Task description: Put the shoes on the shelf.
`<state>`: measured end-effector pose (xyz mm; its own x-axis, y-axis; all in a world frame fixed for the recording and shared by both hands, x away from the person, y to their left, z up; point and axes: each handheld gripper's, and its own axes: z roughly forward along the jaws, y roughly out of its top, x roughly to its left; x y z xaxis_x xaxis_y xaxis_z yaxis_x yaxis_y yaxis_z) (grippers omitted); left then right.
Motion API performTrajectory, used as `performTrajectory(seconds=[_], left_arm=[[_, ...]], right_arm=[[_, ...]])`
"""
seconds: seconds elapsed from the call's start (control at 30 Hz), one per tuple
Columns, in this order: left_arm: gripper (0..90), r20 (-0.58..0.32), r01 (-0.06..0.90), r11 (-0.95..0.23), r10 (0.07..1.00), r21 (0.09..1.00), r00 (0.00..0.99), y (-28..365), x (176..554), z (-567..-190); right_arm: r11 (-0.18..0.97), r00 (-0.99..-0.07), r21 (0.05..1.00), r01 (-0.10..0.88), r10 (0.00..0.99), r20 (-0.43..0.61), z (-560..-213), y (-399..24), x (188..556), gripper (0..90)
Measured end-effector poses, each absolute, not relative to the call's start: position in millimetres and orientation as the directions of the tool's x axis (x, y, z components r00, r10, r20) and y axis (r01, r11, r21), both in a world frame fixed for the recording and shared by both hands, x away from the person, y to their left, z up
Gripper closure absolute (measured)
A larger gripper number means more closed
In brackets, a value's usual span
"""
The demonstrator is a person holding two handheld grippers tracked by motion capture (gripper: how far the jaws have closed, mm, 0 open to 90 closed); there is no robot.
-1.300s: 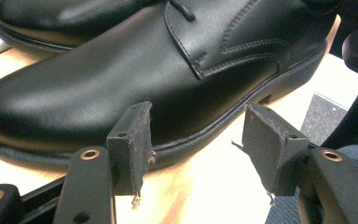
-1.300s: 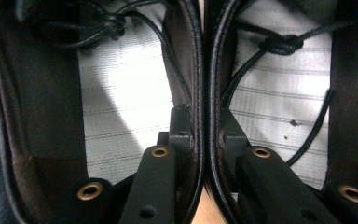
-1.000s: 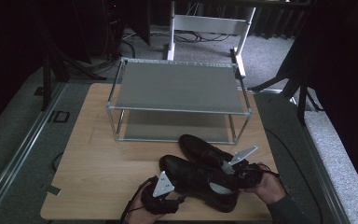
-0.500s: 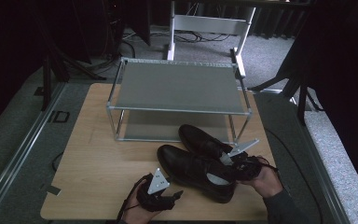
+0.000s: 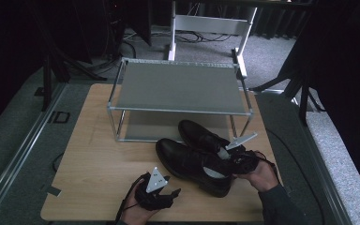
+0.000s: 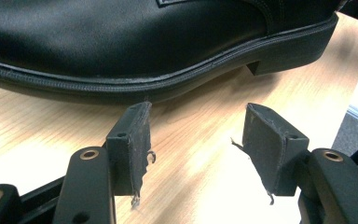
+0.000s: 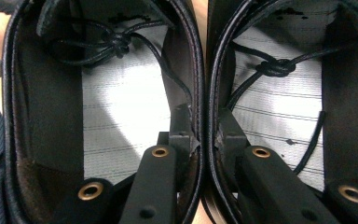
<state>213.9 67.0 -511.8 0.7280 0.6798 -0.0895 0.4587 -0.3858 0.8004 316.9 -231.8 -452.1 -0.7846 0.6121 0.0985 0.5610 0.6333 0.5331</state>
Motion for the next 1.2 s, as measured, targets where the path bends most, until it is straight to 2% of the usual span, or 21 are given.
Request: performTrajectory(seconds=[1.2], left_arm=[[42.9,-0.103,0.499,-0.334,0.743,0.8,0.662,79,230,-506]], right_arm=[[0.535,-0.684,0.56,0.633,0.725,0.081,-452,-209,355,80.4]])
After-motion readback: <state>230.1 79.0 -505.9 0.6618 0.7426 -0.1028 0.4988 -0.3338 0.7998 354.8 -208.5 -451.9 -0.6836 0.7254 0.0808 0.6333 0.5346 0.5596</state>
